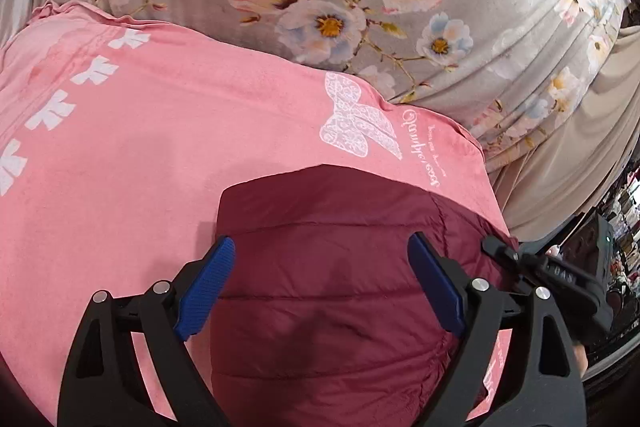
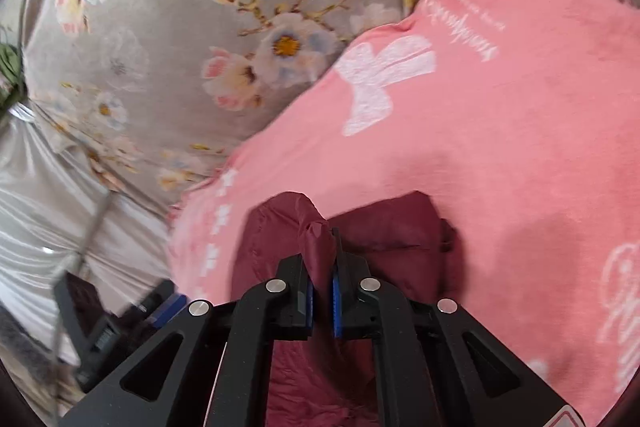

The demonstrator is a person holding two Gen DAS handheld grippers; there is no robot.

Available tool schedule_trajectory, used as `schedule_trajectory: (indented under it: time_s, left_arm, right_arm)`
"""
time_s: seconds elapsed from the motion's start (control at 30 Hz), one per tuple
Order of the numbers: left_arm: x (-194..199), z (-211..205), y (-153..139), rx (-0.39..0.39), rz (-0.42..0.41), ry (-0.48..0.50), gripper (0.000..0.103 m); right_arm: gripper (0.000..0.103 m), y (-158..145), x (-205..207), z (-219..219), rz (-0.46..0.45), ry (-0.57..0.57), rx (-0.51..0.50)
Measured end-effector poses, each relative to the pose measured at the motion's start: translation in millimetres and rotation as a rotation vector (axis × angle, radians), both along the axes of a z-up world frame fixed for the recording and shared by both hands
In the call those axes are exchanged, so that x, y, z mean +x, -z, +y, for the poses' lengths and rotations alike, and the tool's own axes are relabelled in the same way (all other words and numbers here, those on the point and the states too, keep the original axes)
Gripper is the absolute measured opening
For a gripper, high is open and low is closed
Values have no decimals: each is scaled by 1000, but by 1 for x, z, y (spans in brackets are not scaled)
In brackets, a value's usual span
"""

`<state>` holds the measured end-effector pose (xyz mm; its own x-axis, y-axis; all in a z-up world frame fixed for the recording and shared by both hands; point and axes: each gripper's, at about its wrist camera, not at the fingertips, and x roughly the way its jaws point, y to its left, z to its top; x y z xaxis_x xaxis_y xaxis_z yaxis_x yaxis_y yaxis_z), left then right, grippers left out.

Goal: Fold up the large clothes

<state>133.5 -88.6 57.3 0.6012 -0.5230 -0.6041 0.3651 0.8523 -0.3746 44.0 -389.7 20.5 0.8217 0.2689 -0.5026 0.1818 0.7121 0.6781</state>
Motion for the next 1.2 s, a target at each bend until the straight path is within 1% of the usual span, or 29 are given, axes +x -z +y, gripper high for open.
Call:
schedule_trajectory:
  time_s: [0.07, 0.13, 0.17, 0.3, 0.4, 0.5, 0.6, 0.7, 0.77, 0.93, 1.2]
  left_arm:
    - [5, -10, 5, 11, 15, 13, 84]
    - [8, -21, 15, 23, 35, 31, 79]
    - [9, -26, 21, 35, 46, 36, 79]
    - [13, -41, 46, 88, 78, 37, 77]
    - [13, -46, 60, 140, 55, 17, 77]
    - [13, -53, 70, 200, 24, 4, 78]
    - [18, -56, 83, 216, 32, 0, 79]
    - [22, -57, 93, 227, 28, -6, 82]
    - [23, -59, 97, 238, 13, -10, 83]
    - [21, -68, 105, 294, -33, -20, 87]
    - [21, -72, 111, 325, -60, -24, 89]
  right_arm:
    - [6, 13, -3, 2, 52, 18, -59]
    - [6, 25, -3, 3, 81, 27, -92]
    - [6, 31, -2, 4, 96, 34, -114]
    - [6, 52, 3, 9, 132, 45, -152]
    - [6, 65, 7, 12, 150, 56, -174]
    - [5, 74, 11, 18, 161, 70, -221]
    - [5, 82, 14, 25, 168, 76, -265]
    - [3, 92, 19, 31, 176, 78, -301]
    - [3, 96, 22, 30, 178, 75, -296]
    - [3, 104, 24, 28, 181, 68, -285]
    - [2, 105, 25, 30, 173, 74, -310]
